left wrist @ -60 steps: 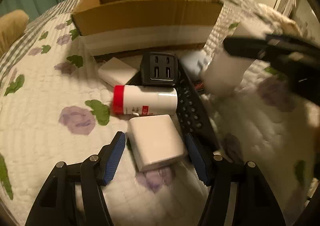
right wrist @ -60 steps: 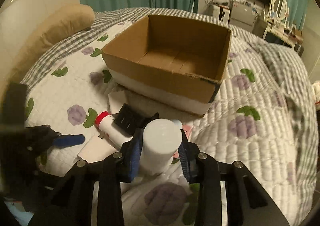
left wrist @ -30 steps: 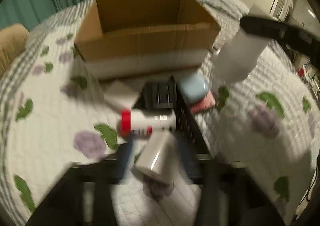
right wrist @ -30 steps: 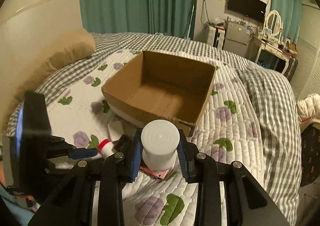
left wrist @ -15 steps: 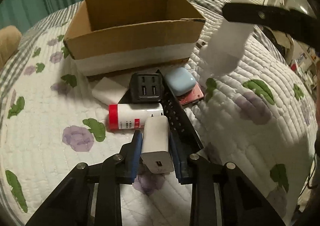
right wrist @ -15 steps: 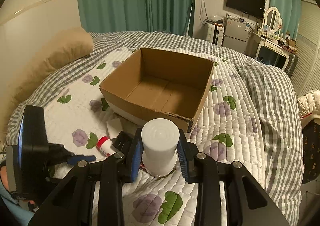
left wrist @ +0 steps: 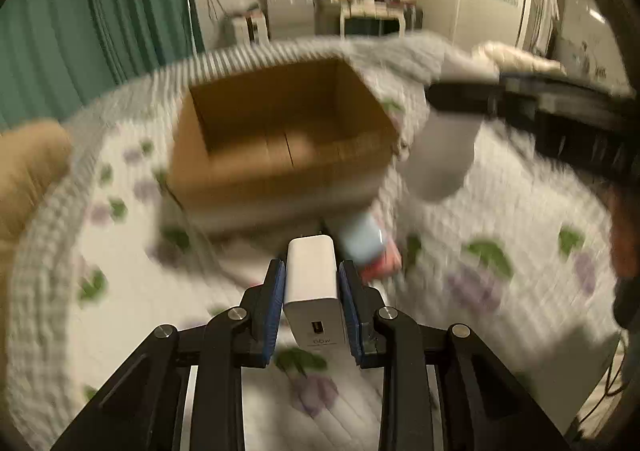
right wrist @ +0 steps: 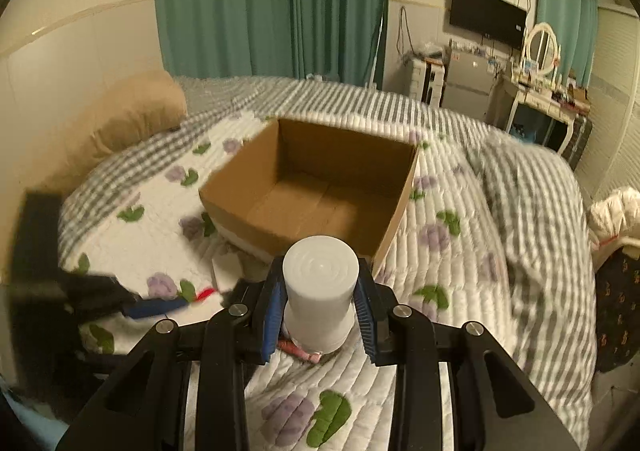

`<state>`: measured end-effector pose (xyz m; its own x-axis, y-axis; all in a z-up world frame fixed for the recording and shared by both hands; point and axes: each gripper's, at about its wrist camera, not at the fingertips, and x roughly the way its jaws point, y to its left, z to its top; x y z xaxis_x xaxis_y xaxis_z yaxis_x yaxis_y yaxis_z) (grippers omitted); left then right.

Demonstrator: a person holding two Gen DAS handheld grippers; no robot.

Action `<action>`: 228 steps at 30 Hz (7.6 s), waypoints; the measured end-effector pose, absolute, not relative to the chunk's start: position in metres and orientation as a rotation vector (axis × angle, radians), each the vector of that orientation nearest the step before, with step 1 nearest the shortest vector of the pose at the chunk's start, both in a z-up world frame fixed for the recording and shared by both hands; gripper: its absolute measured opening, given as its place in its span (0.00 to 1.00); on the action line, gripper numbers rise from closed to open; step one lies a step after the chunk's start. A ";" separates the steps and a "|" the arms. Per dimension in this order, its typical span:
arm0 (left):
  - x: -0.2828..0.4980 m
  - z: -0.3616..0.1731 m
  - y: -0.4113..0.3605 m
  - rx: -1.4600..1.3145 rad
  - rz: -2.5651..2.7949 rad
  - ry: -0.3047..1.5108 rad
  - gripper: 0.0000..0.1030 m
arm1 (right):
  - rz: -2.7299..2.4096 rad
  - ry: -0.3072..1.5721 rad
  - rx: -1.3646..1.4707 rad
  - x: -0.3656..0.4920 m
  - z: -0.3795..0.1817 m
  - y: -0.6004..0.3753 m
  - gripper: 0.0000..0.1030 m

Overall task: Organize rigid objects
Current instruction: 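Carry both items over the cardboard box and open both tools to drop them, then grasp the black remote with the right tool while the left tool grasps the black power strip, then lower the remote and power strip into the box and open both tools, then grasp the red-capped bottle with the left tool while the right tool grasps the blue earbuds case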

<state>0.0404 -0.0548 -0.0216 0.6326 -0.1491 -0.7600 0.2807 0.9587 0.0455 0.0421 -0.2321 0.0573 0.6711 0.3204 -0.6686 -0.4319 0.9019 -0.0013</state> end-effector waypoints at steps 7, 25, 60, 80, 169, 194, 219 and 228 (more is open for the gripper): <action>0.087 0.047 -0.050 0.167 -0.175 0.681 0.27 | 0.435 0.598 -0.170 0.077 0.117 -0.223 0.31; 0.209 -0.031 -0.043 0.153 -0.099 0.776 0.27 | 0.360 0.796 -0.188 0.208 0.040 -0.186 0.31; 0.028 -0.041 0.001 0.074 0.003 0.721 1.00 | 0.365 0.906 -0.187 0.027 -0.012 -0.198 0.73; 0.035 -0.094 0.008 0.091 0.043 0.878 1.00 | 0.408 1.243 -0.220 0.076 -0.111 -0.154 0.25; 0.191 0.015 -0.044 0.128 -0.168 0.672 0.41 | 0.329 0.850 -0.133 0.187 0.054 -0.196 0.14; 0.194 -0.001 -0.016 0.077 -0.085 0.724 0.85 | 0.274 0.823 -0.099 0.176 0.063 -0.230 0.60; 0.076 -0.119 -0.033 0.054 -0.036 0.954 0.96 | 0.205 1.003 -0.189 0.092 -0.050 -0.229 0.92; 0.093 -0.152 -0.048 0.035 -0.035 1.038 0.94 | 0.205 1.026 -0.199 0.095 -0.062 -0.226 0.92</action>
<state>0.0927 -0.0479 -0.1519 0.5077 -0.0121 -0.8615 0.0451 0.9989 0.0125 0.0946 -0.2260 -0.0616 0.5028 0.0758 -0.8611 -0.2615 0.9628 -0.0680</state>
